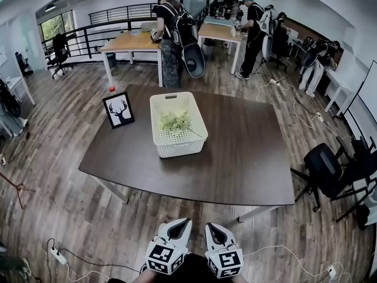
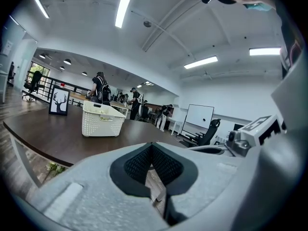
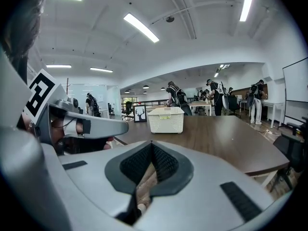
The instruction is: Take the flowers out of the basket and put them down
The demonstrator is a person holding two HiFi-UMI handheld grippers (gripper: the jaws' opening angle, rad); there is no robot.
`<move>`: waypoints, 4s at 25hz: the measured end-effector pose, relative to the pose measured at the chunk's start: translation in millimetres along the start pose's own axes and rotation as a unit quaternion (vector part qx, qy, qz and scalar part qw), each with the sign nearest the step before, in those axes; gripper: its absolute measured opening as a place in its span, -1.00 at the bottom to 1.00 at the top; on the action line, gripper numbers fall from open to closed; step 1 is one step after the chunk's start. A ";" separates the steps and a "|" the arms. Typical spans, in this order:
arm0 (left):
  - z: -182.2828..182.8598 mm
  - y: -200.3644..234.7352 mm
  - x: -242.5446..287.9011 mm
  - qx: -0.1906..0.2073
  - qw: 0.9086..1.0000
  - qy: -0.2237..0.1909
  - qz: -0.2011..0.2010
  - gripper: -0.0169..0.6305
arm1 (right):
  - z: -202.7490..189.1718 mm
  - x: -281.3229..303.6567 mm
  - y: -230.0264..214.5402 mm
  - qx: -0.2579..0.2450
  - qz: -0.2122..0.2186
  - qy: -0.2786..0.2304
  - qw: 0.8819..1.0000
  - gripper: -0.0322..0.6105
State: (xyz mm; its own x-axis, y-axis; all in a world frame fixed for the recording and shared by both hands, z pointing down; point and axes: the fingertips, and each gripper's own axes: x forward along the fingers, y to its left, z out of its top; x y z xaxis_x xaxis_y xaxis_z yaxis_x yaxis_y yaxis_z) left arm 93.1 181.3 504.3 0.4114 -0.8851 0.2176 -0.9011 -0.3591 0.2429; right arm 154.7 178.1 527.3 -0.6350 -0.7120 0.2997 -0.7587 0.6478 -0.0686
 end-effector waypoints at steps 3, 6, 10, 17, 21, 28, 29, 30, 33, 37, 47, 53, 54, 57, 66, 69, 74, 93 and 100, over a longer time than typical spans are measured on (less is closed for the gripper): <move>6.4 17.8 6.2 -0.002 1.000 -0.002 0.008 -0.93 | 5.2 16.0 0.1 -0.002 0.004 0.003 1.000 -0.89; 12.7 32.6 14.6 -0.006 1.000 -0.003 0.011 -0.93 | 9.9 31.0 -1.2 -0.006 0.006 0.008 1.000 -0.89; 20.0 54.2 27.2 -0.009 1.000 -0.003 0.013 -0.94 | 16.4 54.8 -3.9 -0.006 0.007 0.013 1.000 -0.89; 37.9 91.6 52.3 -0.011 1.000 -0.004 0.003 -0.94 | 35.1 101.8 -11.0 -0.003 0.003 0.011 1.000 -0.89; 47.2 116.3 64.8 -0.010 1.000 -0.002 -0.007 -0.93 | 43.3 129.8 -9.9 0.001 0.001 0.013 1.000 -0.88; 63.1 158.9 81.3 -0.006 1.000 0.003 -0.027 -0.94 | 52.7 172.6 -3.3 0.010 -0.016 0.017 1.000 -0.88; 65.1 165.1 83.1 -0.005 1.000 0.003 -0.030 -0.93 | 54.2 179.0 -1.4 0.009 -0.018 0.018 1.000 -0.88; 67.1 171.3 84.9 -0.004 0.999 0.003 -0.034 -0.94 | 55.9 185.4 0.7 0.008 -0.020 0.017 1.000 -0.89; 72.4 188.7 89.1 0.000 0.999 0.003 -0.045 -0.94 | 60.7 202.4 6.3 0.009 -0.028 0.014 0.999 -0.89; 78.1 209.2 92.5 0.007 0.998 0.005 -0.059 -0.94 | 64.2 221.0 13.1 0.018 -0.040 0.009 0.999 -0.89; 89.3 237.1 103.2 0.001 0.997 0.005 -0.072 -0.93 | 70.8 240.7 17.4 0.030 -0.060 0.010 0.998 -0.88; 95.0 249.4 110.0 -0.002 0.998 0.002 -0.058 -0.94 | 81.1 250.2 6.7 0.037 -0.063 -0.008 0.997 -0.88; 96.1 252.0 111.4 -0.004 0.999 0.001 -0.054 -0.93 | 84.5 252.4 5.1 0.036 -0.061 -0.013 0.997 -0.89; 100.3 257.1 117.6 -0.007 0.999 -0.001 -0.041 -0.94 | 90.4 261.6 -1.3 0.034 -0.048 -0.013 0.998 -0.88; 110.6 257.5 140.4 -0.017 1.000 -0.004 -0.006 -0.93 | 103.6 276.3 -24.9 0.019 -0.006 -0.003 1.000 -0.88; 111.8 258.9 146.5 -0.022 1.000 -0.005 0.008 -0.94 | 108.4 277.6 -36.4 0.013 -0.009 -0.007 1.000 -0.89; 114.3 255.0 156.8 -0.010 0.999 -0.007 0.029 -0.94 | 118.4 279.6 -53.1 0.004 0.000 -0.014 1.000 -0.88; 119.5 251.6 169.8 -0.029 0.995 -0.028 0.094 -0.94 | 189.0 327.0 -92.5 -0.050 0.045 -0.016 0.998 -0.83; 126.1 268.3 165.8 -0.027 0.994 -0.023 0.102 -0.94 | 214.7 370.4 -97.1 -0.062 0.073 -0.001 0.995 -0.17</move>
State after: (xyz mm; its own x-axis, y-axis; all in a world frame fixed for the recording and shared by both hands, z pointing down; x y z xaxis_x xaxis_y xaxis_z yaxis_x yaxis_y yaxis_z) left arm -97.7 -99.2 486.3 0.2123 -0.9509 0.2251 -0.9560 -0.1544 0.2493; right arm -38.1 -206.7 440.6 -0.7374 -0.6088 0.2927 -0.6351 0.7724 0.0064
